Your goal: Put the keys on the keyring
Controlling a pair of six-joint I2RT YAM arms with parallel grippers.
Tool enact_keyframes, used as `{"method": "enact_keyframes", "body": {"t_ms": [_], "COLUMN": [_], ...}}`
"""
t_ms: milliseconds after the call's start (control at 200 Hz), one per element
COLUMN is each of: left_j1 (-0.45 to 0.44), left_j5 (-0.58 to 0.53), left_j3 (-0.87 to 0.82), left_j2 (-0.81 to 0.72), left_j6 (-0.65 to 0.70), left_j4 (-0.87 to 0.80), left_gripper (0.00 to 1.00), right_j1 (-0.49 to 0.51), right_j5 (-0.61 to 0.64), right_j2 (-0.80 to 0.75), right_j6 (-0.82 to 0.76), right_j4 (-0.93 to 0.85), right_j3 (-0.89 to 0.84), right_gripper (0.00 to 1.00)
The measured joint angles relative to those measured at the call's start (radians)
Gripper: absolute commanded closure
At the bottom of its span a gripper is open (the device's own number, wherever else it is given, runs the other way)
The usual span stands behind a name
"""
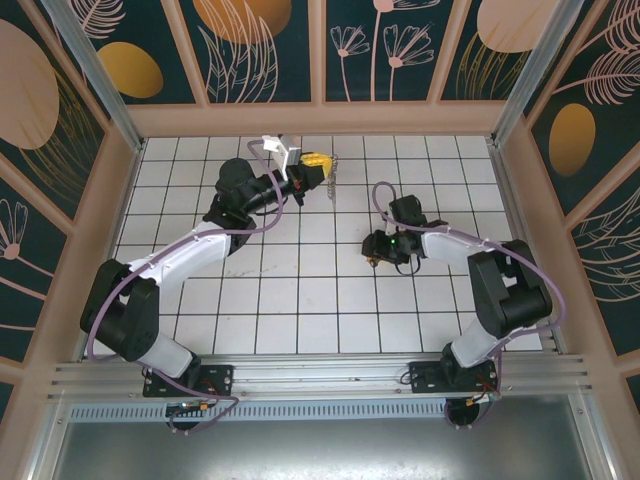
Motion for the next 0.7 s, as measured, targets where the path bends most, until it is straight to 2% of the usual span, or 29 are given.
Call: {"method": "enact_keyframes", "body": {"t_ms": [290, 701], "left_j1": [0.000, 0.000], "left_j5": [0.002, 0.008], "left_j3": [0.000, 0.000], "left_j2": [0.000, 0.000], "left_j6": [-0.007, -0.011], "left_j4": [0.001, 0.007], "left_gripper": [1.00, 1.00], "right_j1": [0.013, 0.143], "right_j5": [0.077, 0.256], "right_j2": [-0.038, 0.037], "right_j6": [-0.036, -0.117], "right_j4": [-0.028, -0.110], "right_j3": [0.049, 0.066], "right_gripper": [0.60, 0.66]}}
